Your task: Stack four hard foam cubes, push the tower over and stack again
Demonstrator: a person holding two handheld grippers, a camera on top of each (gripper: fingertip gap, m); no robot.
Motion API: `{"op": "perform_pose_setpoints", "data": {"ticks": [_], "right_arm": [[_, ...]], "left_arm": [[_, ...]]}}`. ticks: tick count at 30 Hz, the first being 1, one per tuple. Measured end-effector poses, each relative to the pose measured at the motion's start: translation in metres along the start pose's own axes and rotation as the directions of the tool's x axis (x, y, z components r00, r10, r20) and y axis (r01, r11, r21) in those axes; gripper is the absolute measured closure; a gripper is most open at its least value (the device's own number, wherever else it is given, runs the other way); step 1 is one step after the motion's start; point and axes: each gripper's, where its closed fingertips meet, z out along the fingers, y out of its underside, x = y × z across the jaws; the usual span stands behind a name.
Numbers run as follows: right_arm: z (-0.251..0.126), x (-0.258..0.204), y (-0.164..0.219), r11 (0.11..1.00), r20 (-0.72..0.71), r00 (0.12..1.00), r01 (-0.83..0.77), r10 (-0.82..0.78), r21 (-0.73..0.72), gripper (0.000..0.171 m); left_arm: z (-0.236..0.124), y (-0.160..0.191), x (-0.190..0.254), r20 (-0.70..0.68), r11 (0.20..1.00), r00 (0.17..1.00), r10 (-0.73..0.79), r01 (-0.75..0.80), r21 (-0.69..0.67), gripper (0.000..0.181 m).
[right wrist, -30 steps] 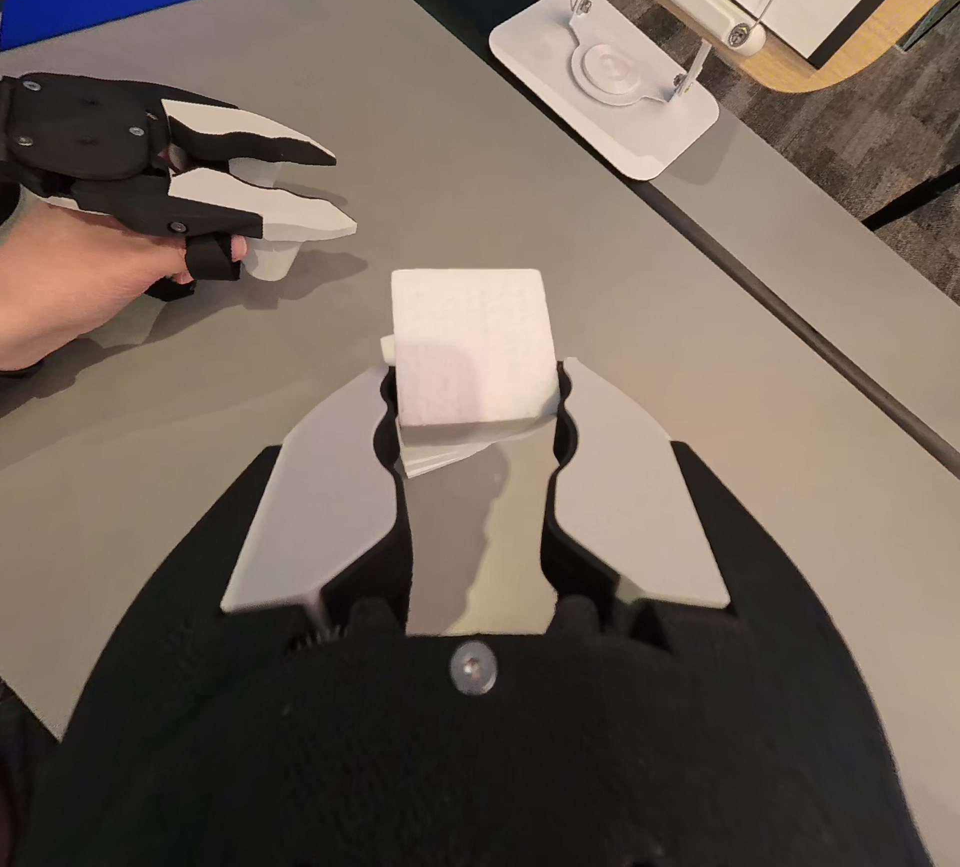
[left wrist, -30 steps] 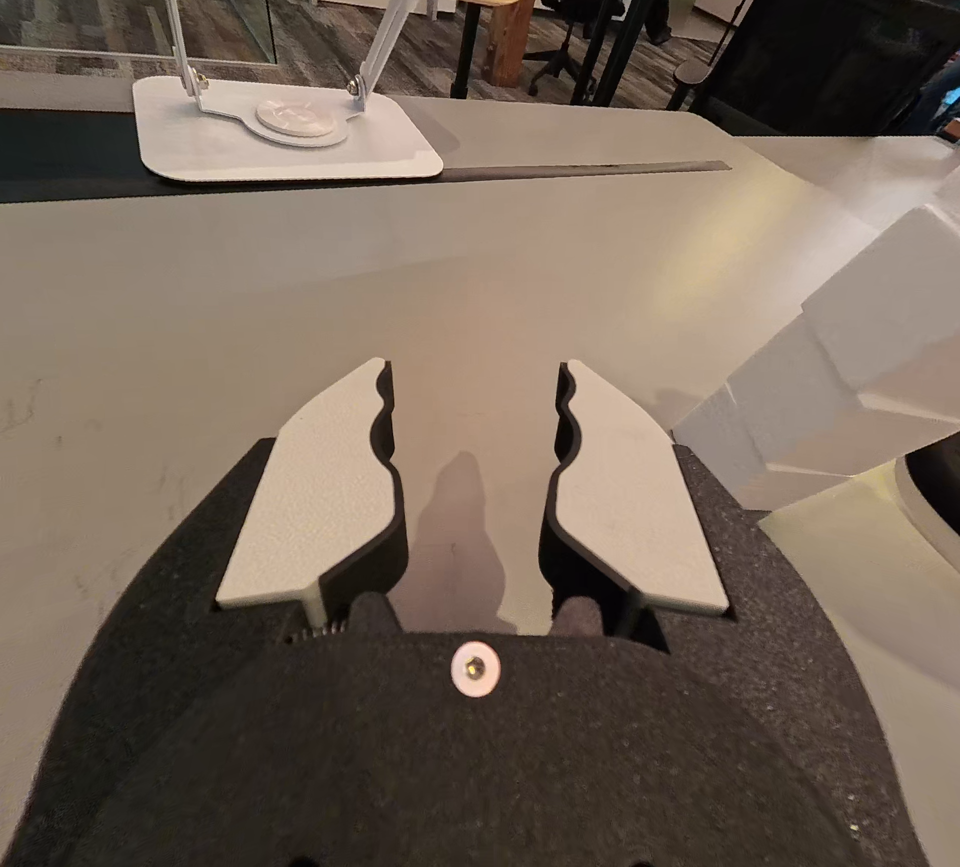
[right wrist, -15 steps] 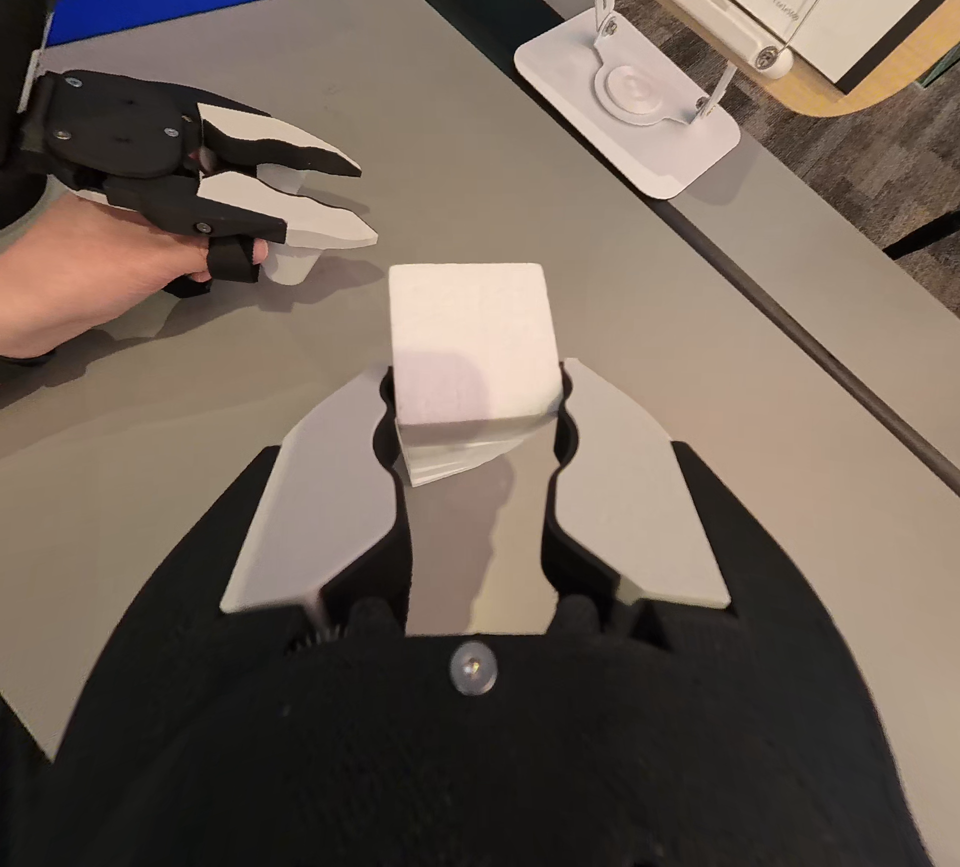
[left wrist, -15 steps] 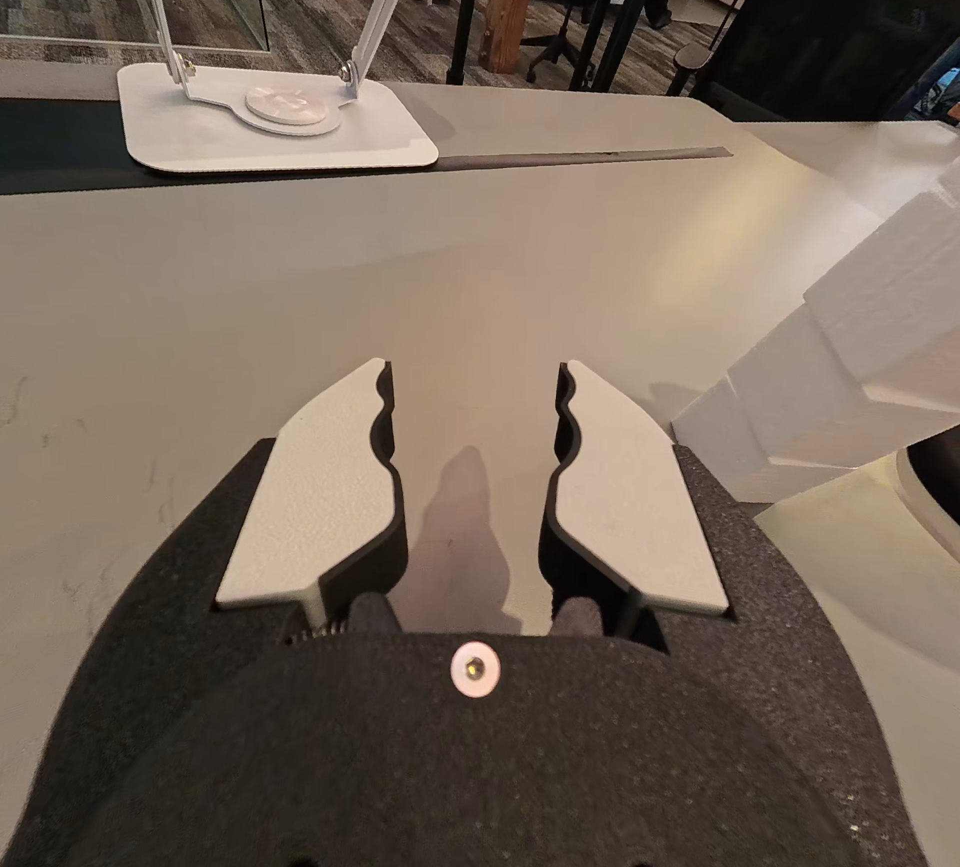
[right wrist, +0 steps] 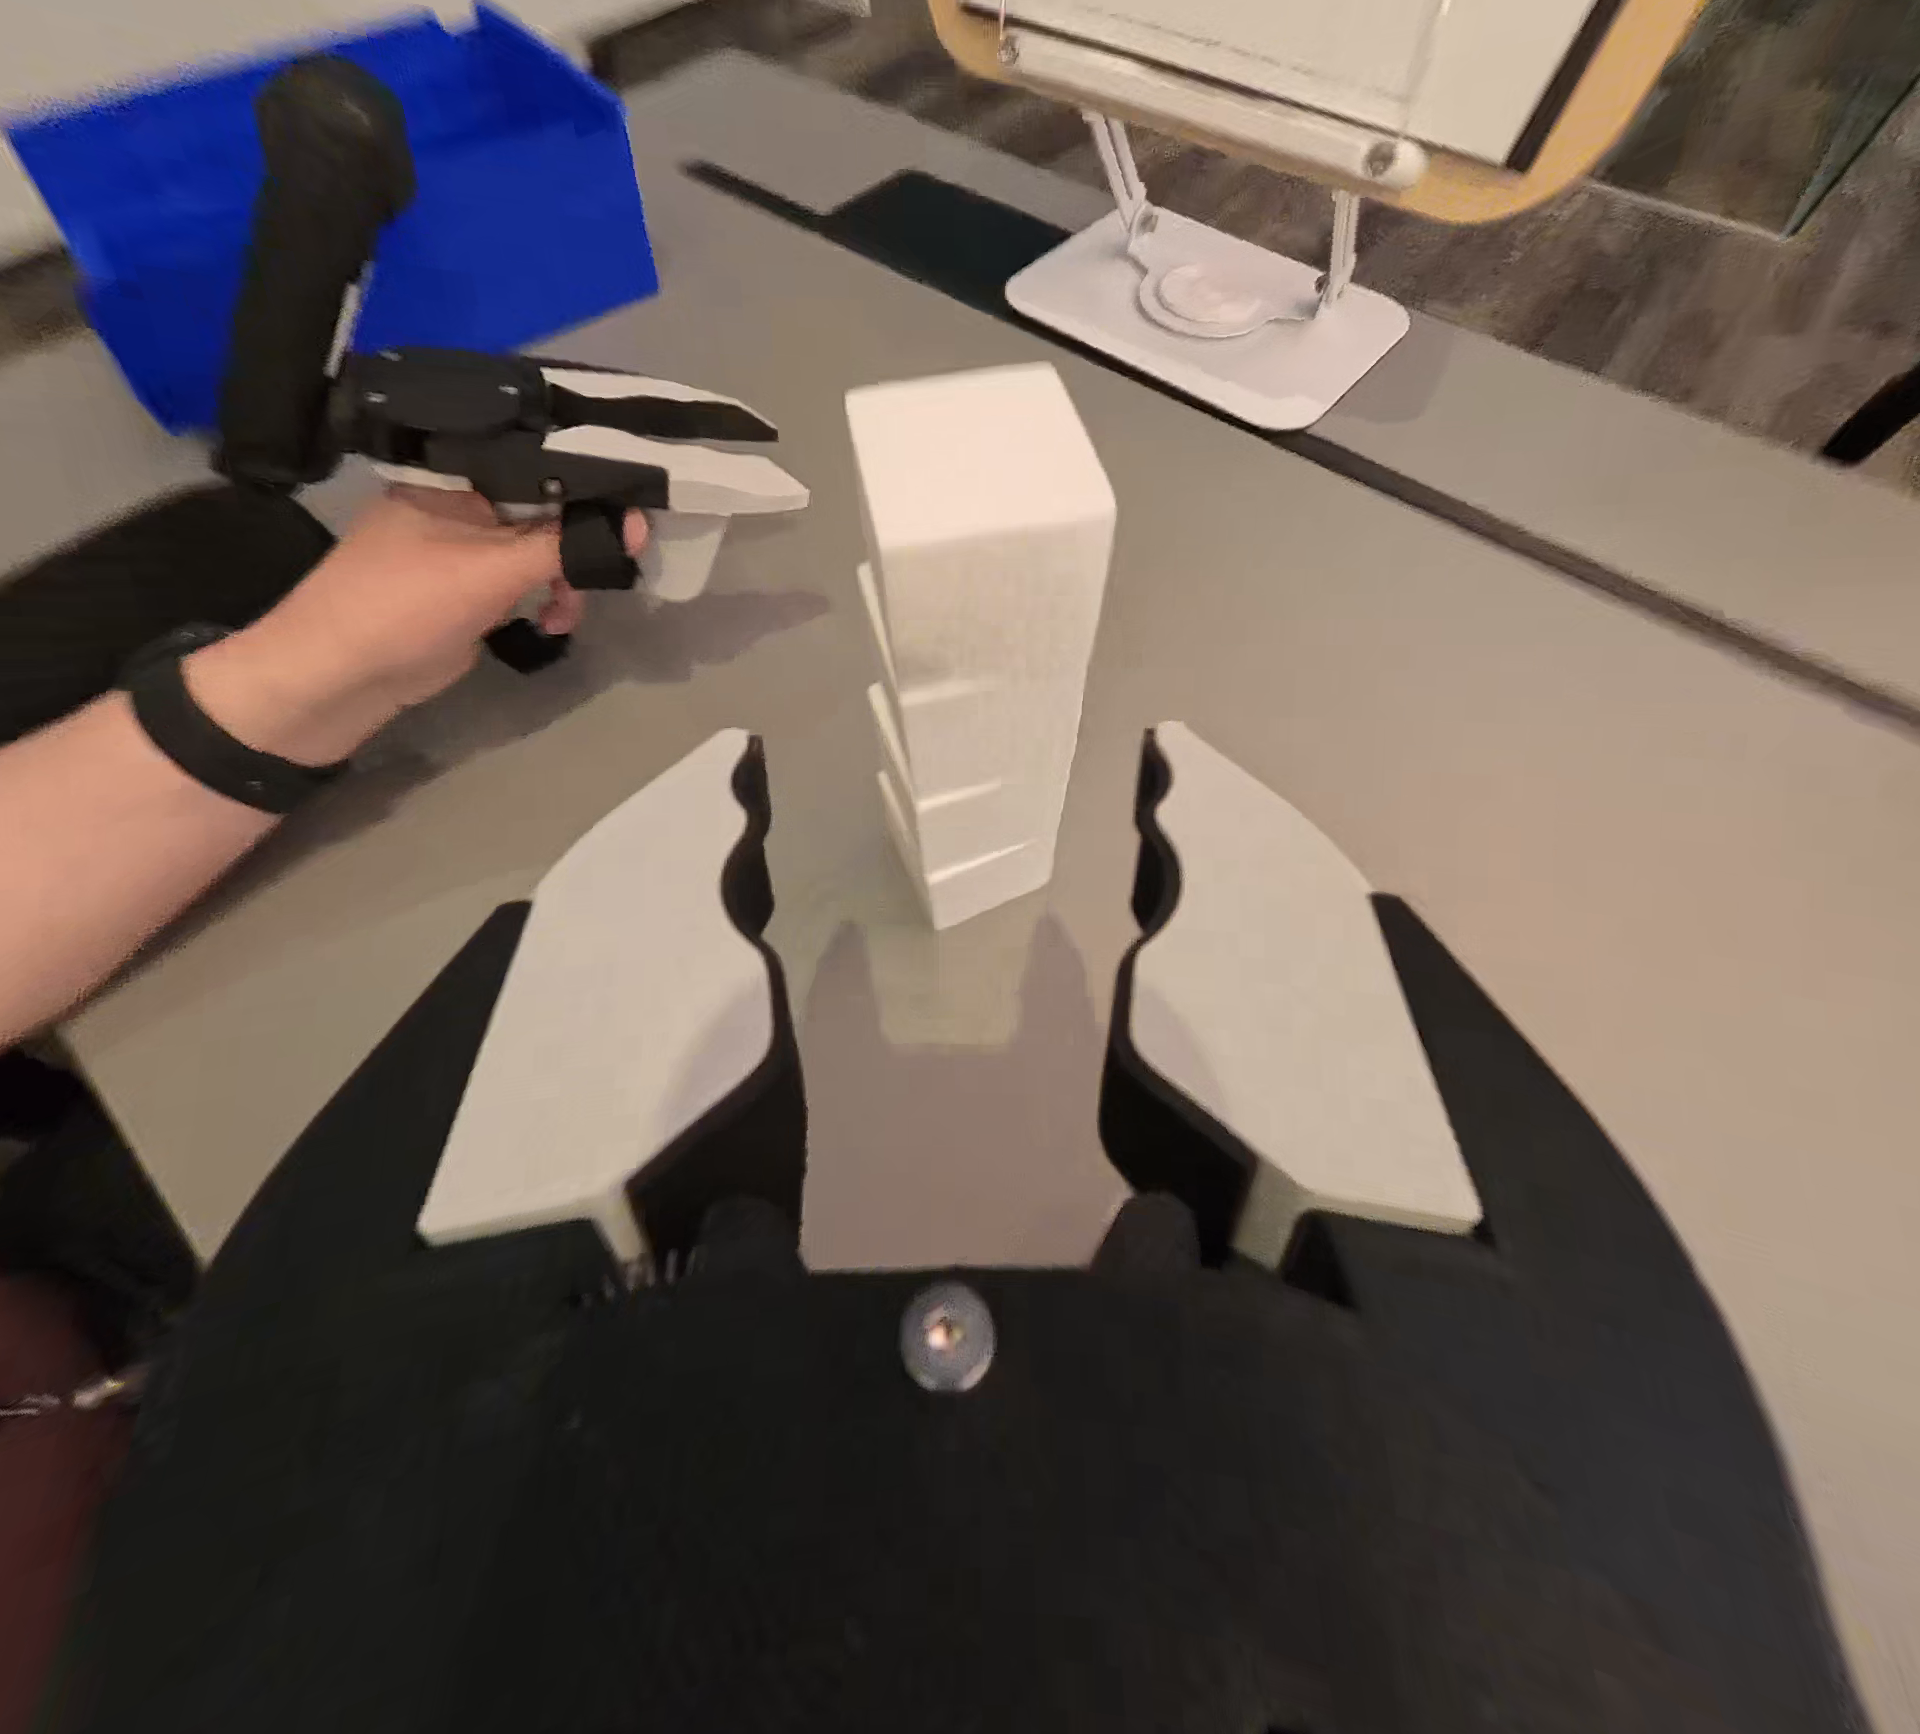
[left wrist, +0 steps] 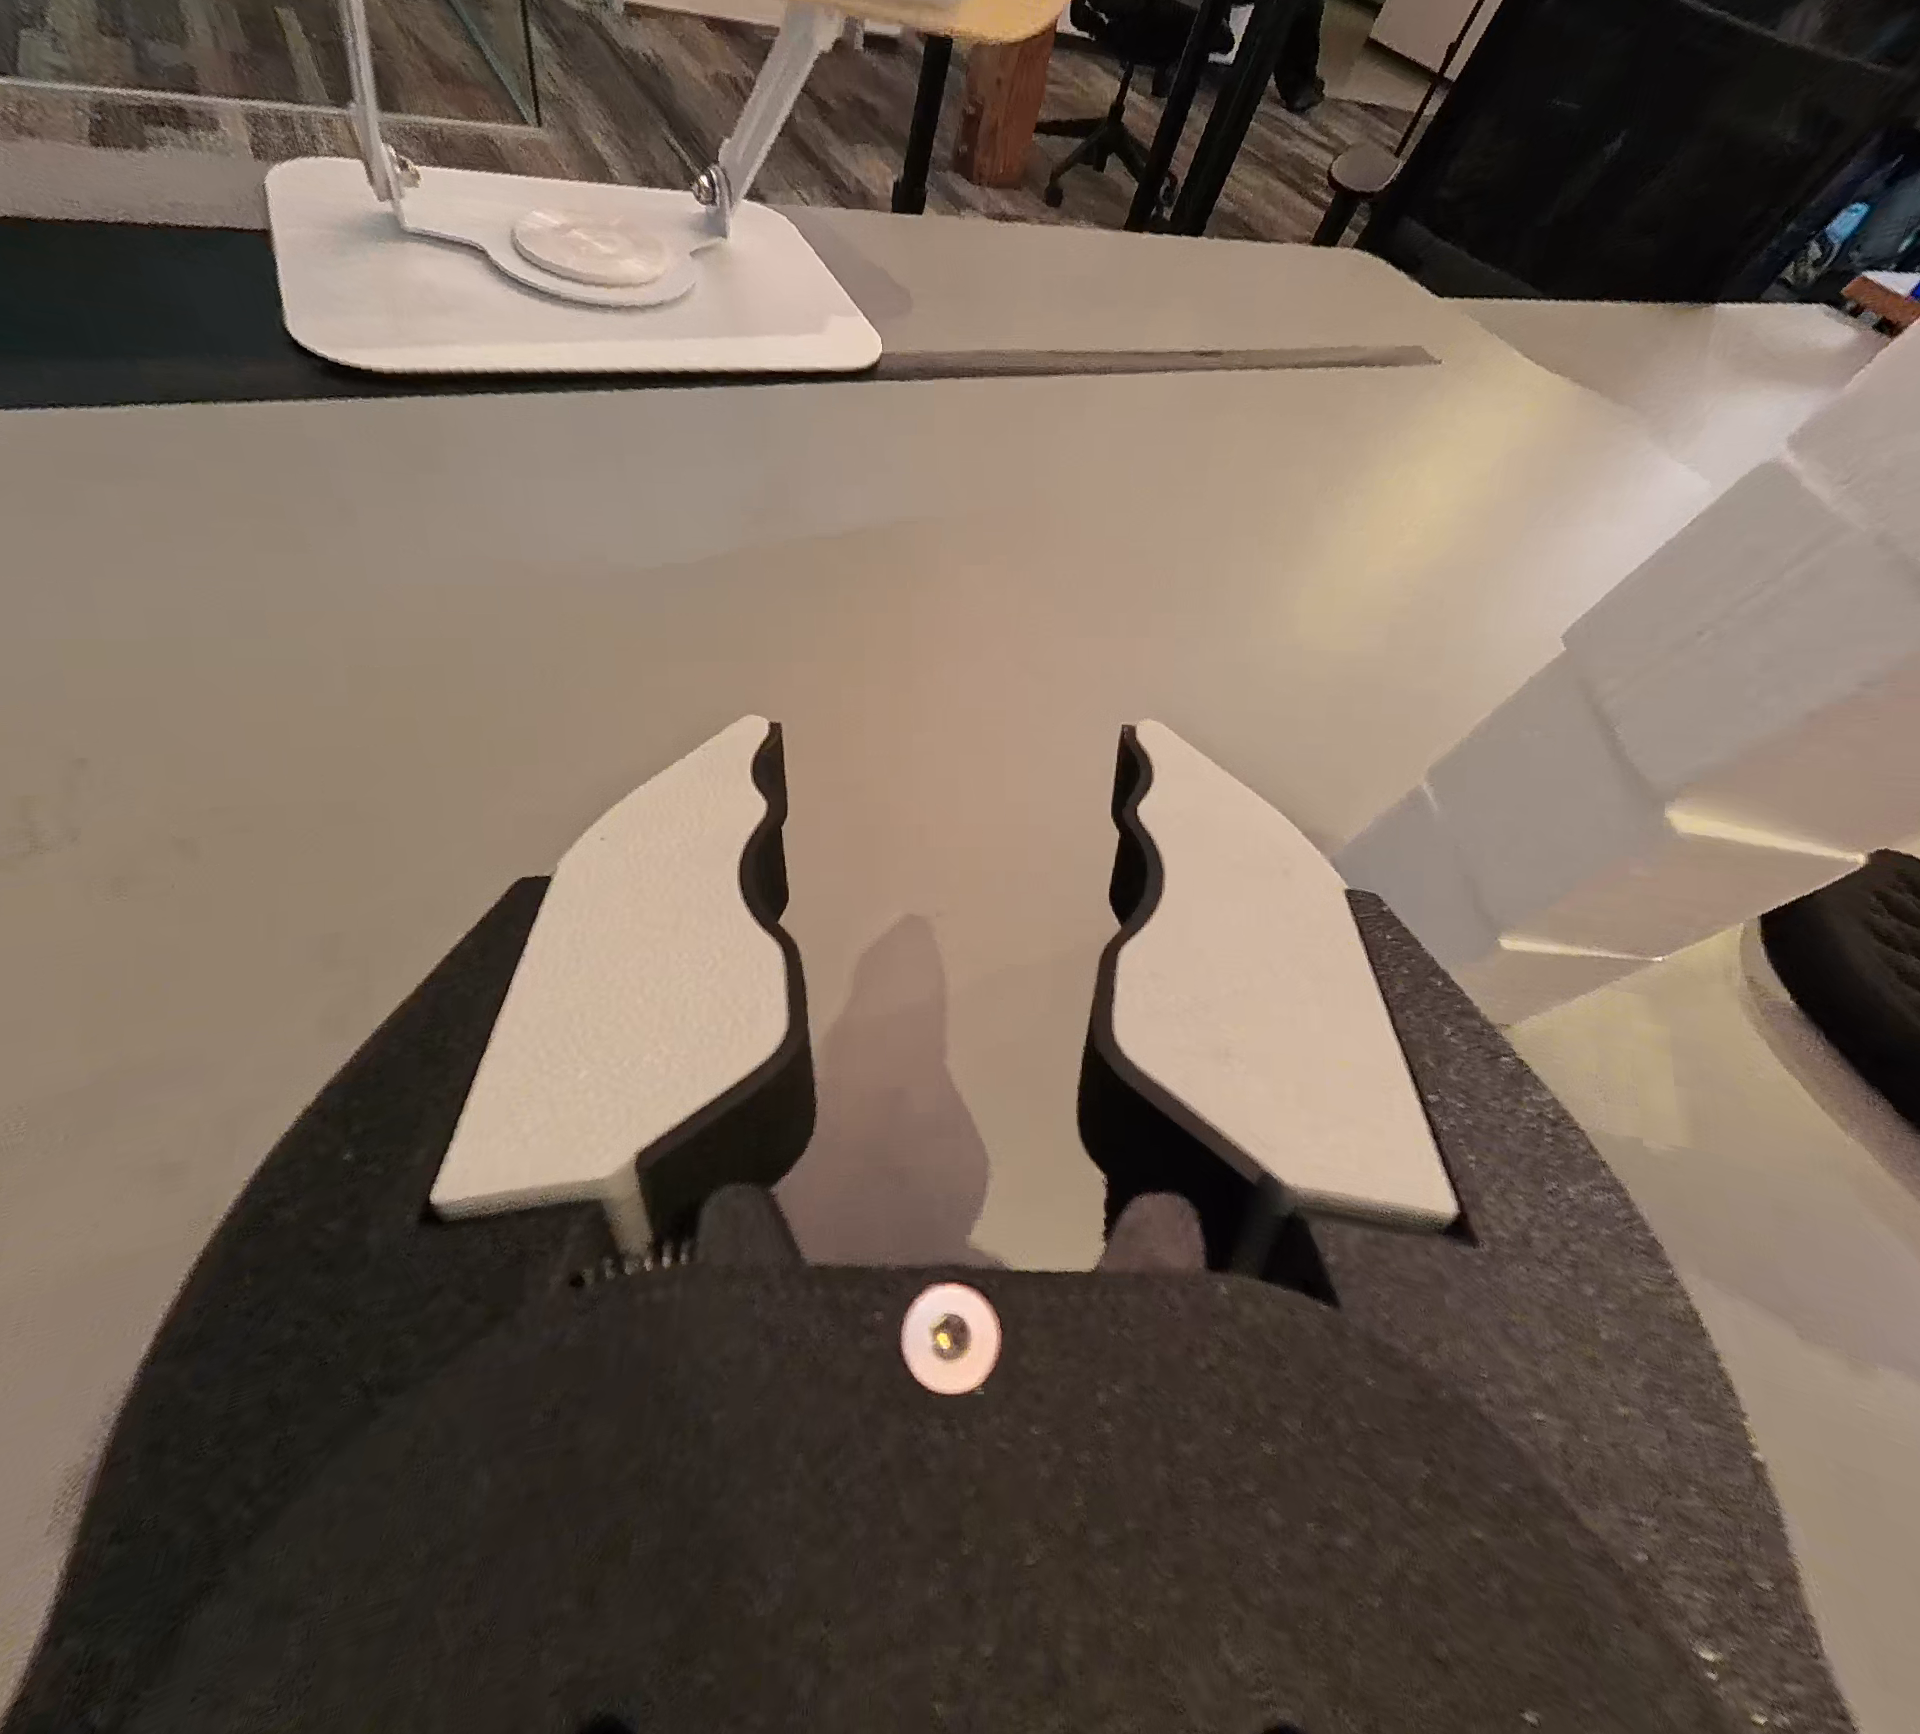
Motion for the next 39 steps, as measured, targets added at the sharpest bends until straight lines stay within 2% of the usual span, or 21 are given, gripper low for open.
{"op": "perform_pose_setpoints", "data": {"ticks": [2,3,4,5,9,13,18,23,26,30,34,38,39], "right_arm": [[-0.004,0.012,0.029,0.988,0.006,0.988,-0.154,0.154,-0.006,0.112],[-0.002,0.02,0.047,0.973,-0.01,0.975,-0.224,0.223,-0.051,0.132],[0.002,0.028,0.063,0.956,-0.033,0.961,-0.278,0.276,-0.092,0.165],[0.005,0.037,0.076,0.938,-0.074,0.945,-0.326,0.319,-0.115,0.17],[0.013,0.062,0.133,0.847,-0.298,0.877,-0.456,0.377,-0.273,0.17],[0.023,0.066,0.147,0.786,-0.385,0.831,-0.529,0.402,-0.32,0.17],[0.051,0.053,0.123,0.791,-0.395,0.858,-0.479,0.329,-0.381,0.17],[0.101,0.02,0.067,0.836,-0.31,0.928,-0.333,0.208,-0.436,0.171],[0.118,0.003,0.034,0.857,-0.282,0.952,-0.245,0.123,-0.454,0.171],[0.117,-0.01,0.003,0.88,-0.264,0.963,-0.169,0.052,-0.443,0.17],[0.1,-0.009,-0.005,0.907,-0.25,0.967,-0.143,0.043,-0.396,0.17],[0.082,-0.001,-0.005,0.956,-0.213,0.977,-0.09,0.031,-0.278,0.17],[0.078,0.001,-0.006,0.973,-0.191,0.982,-0.06,0.017,-0.221,0.164]], "left_arm": [[-0.004,-0.005,-0.001,0.004,1.0,1.0,0.0,0.0,0.021,0.121],[-0.006,-0.007,-0.001,0.008,1.0,1.0,0.004,-0.004,0.031,0.121],[-0.008,-0.009,-0.002,0.013,0.999,1.0,0.01,-0.01,0.036,0.121],[-0.01,-0.01,-0.003,0.023,0.999,1.0,0.019,-0.02,0.04,0.121],[-0.016,-0.014,-0.01,0.05,0.998,0.998,0.037,-0.04,0.054,0.122],[-0.019,-0.018,-0.021,0.078,0.997,0.997,0.024,-0.03,0.068,0.122],[-0.023,-0.021,-0.026,0.046,0.996,0.998,-0.048,0.044,0.079,0.123],[-0.031,-0.027,-0.046,0.053,0.988,0.991,-0.12,0.114,0.101,0.124],[-0.042,-0.032,-0.061,0.088,0.98,0.983,-0.162,0.15,0.133,0.124],[-0.06,-0.042,-0.077,0.166,0.971,0.971,-0.175,0.142,0.193,0.12],[-0.078,-0.053,-0.09,0.241,0.963,0.954,-0.179,0.12,0.242,0.116],[-0.09,-0.062,-0.089,0.238,0.955,0.955,-0.176,0.107,0.276,0.117],[-0.091,-0.063,-0.09,0.24,0.953,0.955,-0.176,0.105,0.284,0.118]]}}
